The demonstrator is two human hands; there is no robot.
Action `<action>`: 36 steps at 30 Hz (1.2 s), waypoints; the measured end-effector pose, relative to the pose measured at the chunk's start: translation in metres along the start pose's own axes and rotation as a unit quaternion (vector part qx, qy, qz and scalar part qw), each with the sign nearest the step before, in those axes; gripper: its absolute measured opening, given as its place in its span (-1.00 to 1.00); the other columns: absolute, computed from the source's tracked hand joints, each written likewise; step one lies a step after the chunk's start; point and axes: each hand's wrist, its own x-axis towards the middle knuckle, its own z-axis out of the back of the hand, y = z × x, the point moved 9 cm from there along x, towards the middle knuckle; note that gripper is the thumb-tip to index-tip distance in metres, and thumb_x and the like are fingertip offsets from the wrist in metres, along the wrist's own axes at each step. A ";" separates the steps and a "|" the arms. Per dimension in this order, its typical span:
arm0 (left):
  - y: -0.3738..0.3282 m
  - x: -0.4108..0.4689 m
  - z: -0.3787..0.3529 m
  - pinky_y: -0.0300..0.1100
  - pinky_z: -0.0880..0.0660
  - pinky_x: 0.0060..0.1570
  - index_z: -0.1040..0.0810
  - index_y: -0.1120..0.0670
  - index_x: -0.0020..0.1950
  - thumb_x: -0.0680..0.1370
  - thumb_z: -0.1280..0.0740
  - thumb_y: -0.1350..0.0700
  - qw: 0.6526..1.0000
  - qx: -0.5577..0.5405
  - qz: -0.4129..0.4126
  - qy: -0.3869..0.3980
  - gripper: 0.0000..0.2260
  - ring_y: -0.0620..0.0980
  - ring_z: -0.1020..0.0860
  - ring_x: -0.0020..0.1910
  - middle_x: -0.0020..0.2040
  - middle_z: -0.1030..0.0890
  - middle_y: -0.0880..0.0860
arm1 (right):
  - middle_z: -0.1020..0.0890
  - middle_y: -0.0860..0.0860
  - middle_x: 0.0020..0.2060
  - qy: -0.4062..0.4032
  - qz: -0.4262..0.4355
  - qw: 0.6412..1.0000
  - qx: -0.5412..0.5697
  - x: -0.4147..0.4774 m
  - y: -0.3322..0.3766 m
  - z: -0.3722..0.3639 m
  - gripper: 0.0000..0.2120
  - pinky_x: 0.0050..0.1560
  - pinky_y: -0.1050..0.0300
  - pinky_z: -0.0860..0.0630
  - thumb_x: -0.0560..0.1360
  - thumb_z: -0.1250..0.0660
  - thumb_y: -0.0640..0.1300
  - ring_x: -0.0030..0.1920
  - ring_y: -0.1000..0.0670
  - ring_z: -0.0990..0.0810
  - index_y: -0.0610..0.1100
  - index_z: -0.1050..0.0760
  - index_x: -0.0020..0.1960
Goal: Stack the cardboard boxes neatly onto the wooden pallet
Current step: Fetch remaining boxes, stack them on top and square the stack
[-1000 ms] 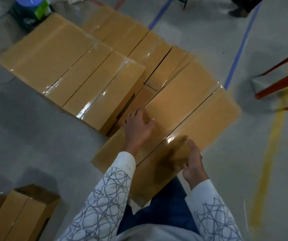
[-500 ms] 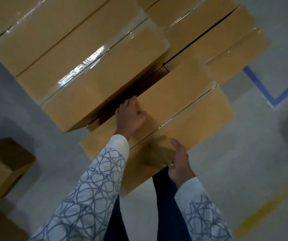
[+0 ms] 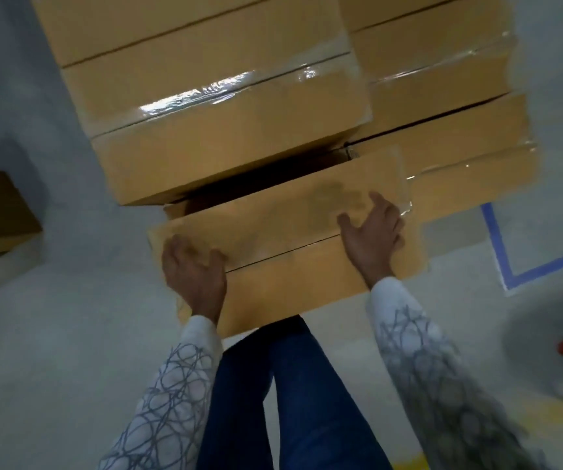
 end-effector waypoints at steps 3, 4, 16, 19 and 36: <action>0.045 -0.004 0.002 0.19 -0.15 0.54 -0.18 0.21 0.63 0.46 -0.48 -0.07 0.996 0.001 0.094 -0.002 -0.14 0.23 -0.19 0.59 0.62 -0.22 0.23 | -0.28 -0.14 0.51 -0.018 0.058 0.994 -0.095 0.047 0.011 0.011 -0.31 0.43 -0.29 -0.15 0.50 -0.41 0.11 0.51 -0.23 -0.19 -0.04 -0.27 0.55; 0.055 -0.005 0.000 0.18 -0.14 0.55 -0.15 0.18 0.65 0.47 -0.51 -0.06 0.993 -0.024 0.116 -0.001 -0.12 0.21 -0.19 0.59 0.62 -0.21 0.20 | -0.25 -0.15 0.53 -0.018 0.059 0.990 -0.126 0.060 0.010 0.012 -0.29 0.43 -0.31 -0.14 0.49 -0.41 0.15 0.52 -0.26 -0.17 -0.03 -0.26 0.54; 0.077 0.017 0.003 0.04 -0.37 0.44 -0.33 0.02 0.55 0.46 -0.51 -0.01 0.962 -0.213 0.168 -0.029 -0.30 0.09 -0.44 0.40 0.46 -0.44 0.04 | -0.27 -0.18 0.54 -0.034 -0.032 0.989 -0.139 0.074 -0.032 0.006 0.03 0.37 -0.43 -0.13 0.32 -0.36 0.55 0.47 -0.31 -0.26 0.15 -0.05 0.61; 0.076 0.017 0.004 0.13 -0.37 0.44 -0.34 -0.02 0.53 0.38 -0.50 -0.07 0.959 -0.209 0.182 -0.056 -0.25 0.14 -0.45 0.38 0.44 -0.46 0.04 | -0.27 -0.16 0.54 -0.029 -0.029 0.990 -0.137 0.076 -0.029 0.008 0.04 0.36 -0.43 -0.14 0.30 -0.39 0.54 0.47 -0.31 -0.27 0.17 -0.06 0.61; 0.076 0.066 0.022 0.28 -0.45 0.32 -0.43 -0.01 0.37 0.22 -0.48 -0.11 0.970 -0.155 0.179 -0.058 -0.27 0.26 -0.51 0.28 0.35 -0.49 0.10 | -0.18 -0.12 0.59 0.048 0.059 0.985 -0.154 0.086 0.020 -0.008 -0.07 0.40 -0.41 -0.12 0.47 -0.40 0.33 0.52 -0.27 -0.21 0.17 0.02 0.66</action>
